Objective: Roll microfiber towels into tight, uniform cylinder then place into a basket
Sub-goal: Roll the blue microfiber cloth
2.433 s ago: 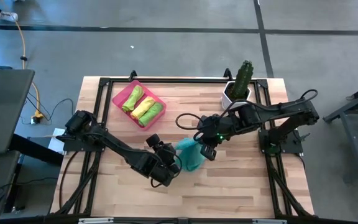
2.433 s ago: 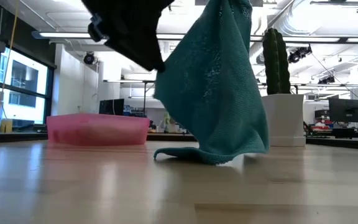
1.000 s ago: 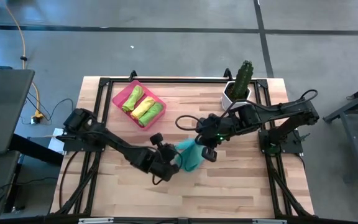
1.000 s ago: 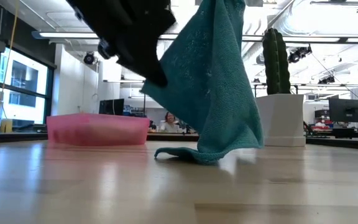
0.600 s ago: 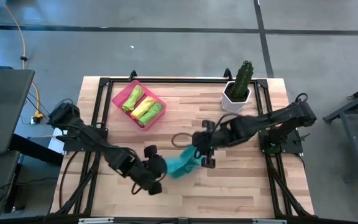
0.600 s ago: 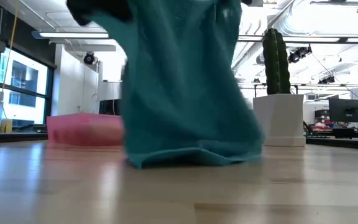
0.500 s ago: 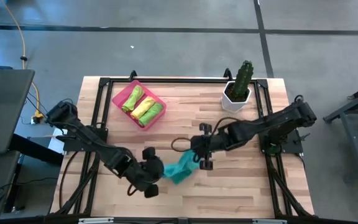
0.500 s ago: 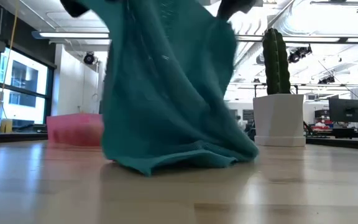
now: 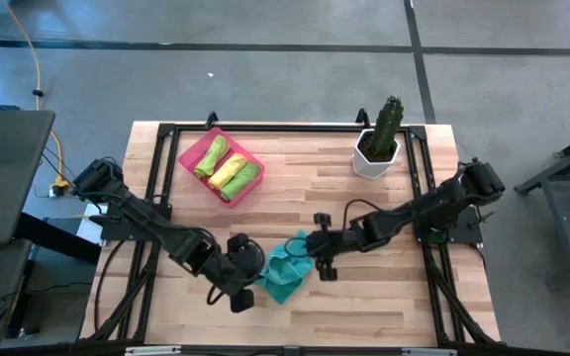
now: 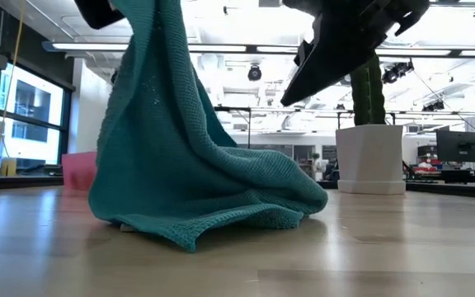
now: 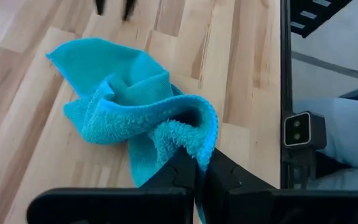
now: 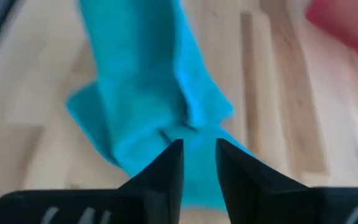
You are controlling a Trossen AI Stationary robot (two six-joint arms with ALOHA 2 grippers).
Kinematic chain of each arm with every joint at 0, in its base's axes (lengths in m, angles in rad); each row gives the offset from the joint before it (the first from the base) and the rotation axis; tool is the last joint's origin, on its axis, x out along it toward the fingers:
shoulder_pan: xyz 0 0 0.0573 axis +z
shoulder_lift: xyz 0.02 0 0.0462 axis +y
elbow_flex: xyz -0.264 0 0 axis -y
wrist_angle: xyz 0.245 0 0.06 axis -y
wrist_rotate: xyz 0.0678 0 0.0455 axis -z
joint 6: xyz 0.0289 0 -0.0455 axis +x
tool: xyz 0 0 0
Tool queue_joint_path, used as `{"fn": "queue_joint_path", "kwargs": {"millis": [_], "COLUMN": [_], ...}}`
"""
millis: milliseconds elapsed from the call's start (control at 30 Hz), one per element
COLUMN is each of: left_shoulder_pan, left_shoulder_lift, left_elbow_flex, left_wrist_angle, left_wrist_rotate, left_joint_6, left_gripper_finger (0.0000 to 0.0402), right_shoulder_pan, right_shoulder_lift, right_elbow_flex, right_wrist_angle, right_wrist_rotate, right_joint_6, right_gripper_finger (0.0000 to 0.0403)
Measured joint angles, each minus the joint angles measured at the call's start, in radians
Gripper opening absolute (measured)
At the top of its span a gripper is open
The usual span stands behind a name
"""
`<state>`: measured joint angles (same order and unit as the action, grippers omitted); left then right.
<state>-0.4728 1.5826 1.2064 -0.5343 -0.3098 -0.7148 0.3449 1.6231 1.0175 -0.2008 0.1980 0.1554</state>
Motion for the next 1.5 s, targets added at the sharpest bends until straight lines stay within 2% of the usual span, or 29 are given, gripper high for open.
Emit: {"fn": "queue_joint_path", "kwargs": {"millis": [100,267,400,533,600,733,1033,1500], "left_shoulder_pan": [0.015,0.032,0.049,0.066,0.072,0.074,0.073,0.045], "left_shoulder_lift": [0.0,0.0,0.0,0.0,0.0,0.001,0.001,-0.043], "left_elbow_flex": [0.0,0.0,0.0,0.0,0.0,0.0,0.0,0.001], "left_wrist_angle": [0.0,0.002,0.013,0.016,0.018,0.018,0.082,0.156], "left_wrist_rotate": [0.044,0.045,0.041,0.056,0.074,0.089,0.091,0.066], "left_joint_6": [-0.011,-0.015,-0.015,-0.015,-0.015,-0.015,0.0,0.059], "left_gripper_finger": [0.0,0.0,0.0,0.0,0.0,0.0,0.0,0.0], "right_shoulder_pan": [0.015,0.021,0.02,0.02,0.021,0.01,-0.012,-0.025], "right_shoulder_lift": [0.002,0.037,0.118,0.242,0.292,0.35,0.374,0.374], "right_elbow_flex": [-0.073,-0.177,-0.211,-0.213,-0.213,-0.213,-0.213,-0.213], "right_wrist_angle": [0.205,0.526,0.708,0.865,0.918,0.954,0.949,0.942], "right_wrist_rotate": [0.015,0.049,0.089,0.099,0.138,0.209,0.213,0.212], "right_joint_6": [-0.034,-0.058,0.01,-0.021,-0.047,-0.05,-0.025,-0.024], "right_gripper_finger": [0.0109,0.0146,0.0153,0.0153,0.0153,0.0153,0.0151,0.0059]}}
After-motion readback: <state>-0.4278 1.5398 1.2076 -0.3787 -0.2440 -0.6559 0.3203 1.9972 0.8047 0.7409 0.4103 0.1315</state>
